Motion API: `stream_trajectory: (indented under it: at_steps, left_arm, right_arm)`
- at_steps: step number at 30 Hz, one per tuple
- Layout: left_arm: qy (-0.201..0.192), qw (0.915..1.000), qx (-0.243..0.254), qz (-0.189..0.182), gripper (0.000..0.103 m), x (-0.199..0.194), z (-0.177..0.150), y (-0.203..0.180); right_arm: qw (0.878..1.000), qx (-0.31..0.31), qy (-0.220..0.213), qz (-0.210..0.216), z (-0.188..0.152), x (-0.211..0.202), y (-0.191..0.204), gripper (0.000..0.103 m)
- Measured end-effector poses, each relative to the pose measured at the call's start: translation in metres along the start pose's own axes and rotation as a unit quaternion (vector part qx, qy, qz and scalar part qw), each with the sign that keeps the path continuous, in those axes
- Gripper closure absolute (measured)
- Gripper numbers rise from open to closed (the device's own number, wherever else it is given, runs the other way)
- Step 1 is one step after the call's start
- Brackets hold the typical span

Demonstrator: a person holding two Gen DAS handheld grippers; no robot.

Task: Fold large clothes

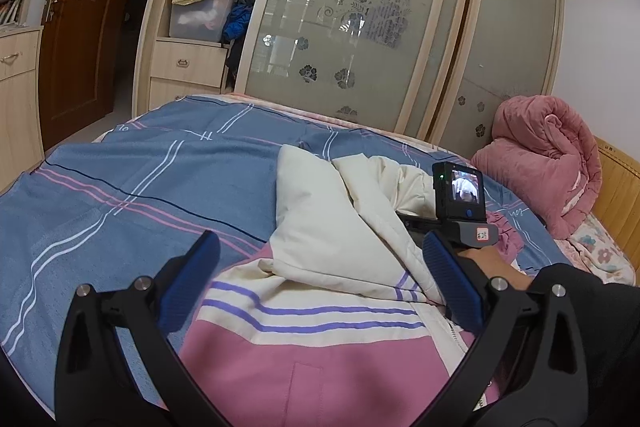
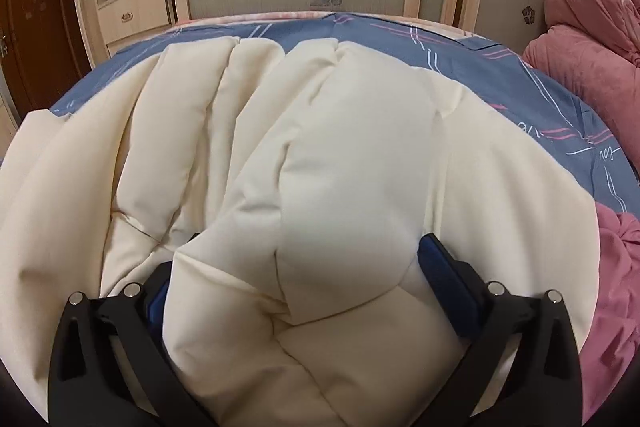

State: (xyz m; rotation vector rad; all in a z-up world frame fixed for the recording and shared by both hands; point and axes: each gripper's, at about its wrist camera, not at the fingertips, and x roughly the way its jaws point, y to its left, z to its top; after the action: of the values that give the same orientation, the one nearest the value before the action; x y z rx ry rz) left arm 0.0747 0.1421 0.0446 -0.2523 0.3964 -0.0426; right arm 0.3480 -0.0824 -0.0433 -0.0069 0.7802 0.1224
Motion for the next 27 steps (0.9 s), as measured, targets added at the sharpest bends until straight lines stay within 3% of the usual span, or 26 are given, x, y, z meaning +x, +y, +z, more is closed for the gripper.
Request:
stream_trajectory:
  at_steps: [3, 5, 6, 8, 10, 14, 18, 21, 23, 27]
  left_arm:
    - [-0.004, 1.0000, 0.008, -0.001, 0.002, -0.002, 0.001, -0.004]
    - [-0.003, 0.9999, 0.014, 0.000, 0.002, -0.004, 0.001, -0.006]
    - [-0.003, 0.9999, 0.015, -0.001, 0.002, -0.005, 0.001, -0.006]
    - [0.000, 0.9999, 0.017, -0.001, 0.002, -0.006, -0.001, -0.011]
    - [0.006, 0.9998, 0.019, -0.004, 0.002, -0.007, -0.003, -0.015]
    - [0.023, 0.9995, 0.016, -0.012, 0.002, -0.008, -0.007, -0.021]
    - [0.032, 0.9989, 0.033, -0.013, 0.002, -0.014, -0.015, -0.035]
    - [0.038, 0.9978, 0.055, -0.007, 0.002, -0.020, -0.024, -0.047]
    - [0.045, 0.9968, 0.065, -0.012, 0.002, -0.024, -0.031, -0.055]
    - [0.061, 0.9941, 0.089, -0.010, 0.002, -0.040, -0.041, -0.069]
  right_arm:
    - [0.999, 0.024, -0.030, 0.032, -0.005, -0.030, -0.005, 0.001]
    - [0.993, 0.051, -0.082, 0.063, -0.008, -0.071, -0.012, 0.001]
    - [0.987, 0.061, -0.128, 0.082, -0.019, -0.104, -0.018, 0.001]
    - [0.977, 0.063, -0.176, 0.104, -0.043, -0.154, -0.025, 0.001]
    - [0.973, 0.050, -0.187, 0.126, -0.072, -0.196, -0.032, 0.001]
    - [0.975, 0.021, -0.166, 0.145, -0.134, -0.268, -0.055, 0.001]
    - [0.973, 0.013, -0.208, 0.102, -0.207, -0.331, -0.084, 0.001]
    - [0.971, 0.059, -0.219, 0.068, -0.248, -0.349, -0.099, 0.001]
    - [0.976, 0.068, -0.201, 0.057, -0.244, -0.346, -0.102, 0.001]
    - [0.972, 0.029, -0.224, 0.064, -0.242, -0.367, -0.090, 0.001]
